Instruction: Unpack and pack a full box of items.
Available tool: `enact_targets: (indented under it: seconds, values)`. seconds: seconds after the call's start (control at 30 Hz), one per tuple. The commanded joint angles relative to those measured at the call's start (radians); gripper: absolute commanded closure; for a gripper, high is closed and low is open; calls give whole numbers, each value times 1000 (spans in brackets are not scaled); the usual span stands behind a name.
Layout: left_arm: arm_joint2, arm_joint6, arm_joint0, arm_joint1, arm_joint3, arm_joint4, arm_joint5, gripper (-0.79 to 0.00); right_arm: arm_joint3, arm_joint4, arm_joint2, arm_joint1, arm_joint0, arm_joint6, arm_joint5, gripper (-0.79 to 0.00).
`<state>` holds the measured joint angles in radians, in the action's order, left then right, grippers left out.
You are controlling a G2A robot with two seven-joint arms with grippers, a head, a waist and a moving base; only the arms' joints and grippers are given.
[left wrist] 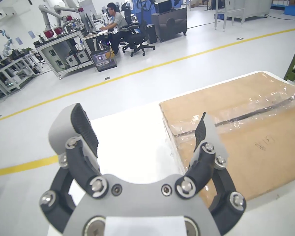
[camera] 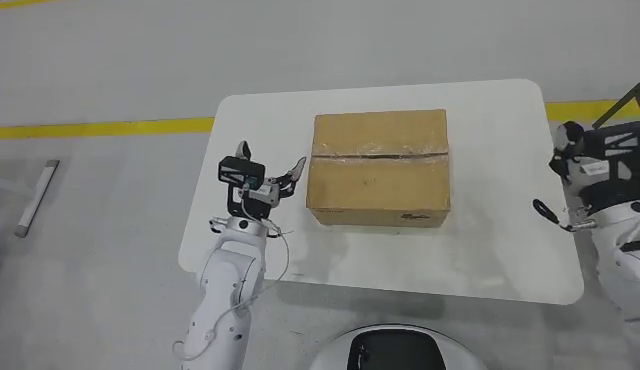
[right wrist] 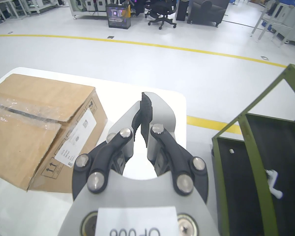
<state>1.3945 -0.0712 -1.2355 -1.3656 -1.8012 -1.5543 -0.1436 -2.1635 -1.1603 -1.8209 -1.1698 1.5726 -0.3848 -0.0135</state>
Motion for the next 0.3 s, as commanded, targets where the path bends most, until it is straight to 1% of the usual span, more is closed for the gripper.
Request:
enact_targets:
  seconds: [0.0, 0.13, 0.2, 0.23, 0.27]
  values:
    - [2, -16, -6, -2, 0, 43, 10, -785, -50, 8, -30, -2, 66, 2, 3, 0]
    - [7, -59, -4, 0, -10, 81, -9, -785, -123, 30, -57, -10, 178, 7, 39, 0]
    - [10, -69, -4, 0, -13, 90, -9, -785, -133, 46, -57, -14, 214, 4, 42, 0]
    - [10, -72, -4, 0, -13, 95, -10, -785, -133, 46, -57, -14, 214, 4, 42, -376]
    - [10, -72, -4, 0, -13, 95, -10, -785, -133, 46, -57, -14, 214, 4, 42, -785]
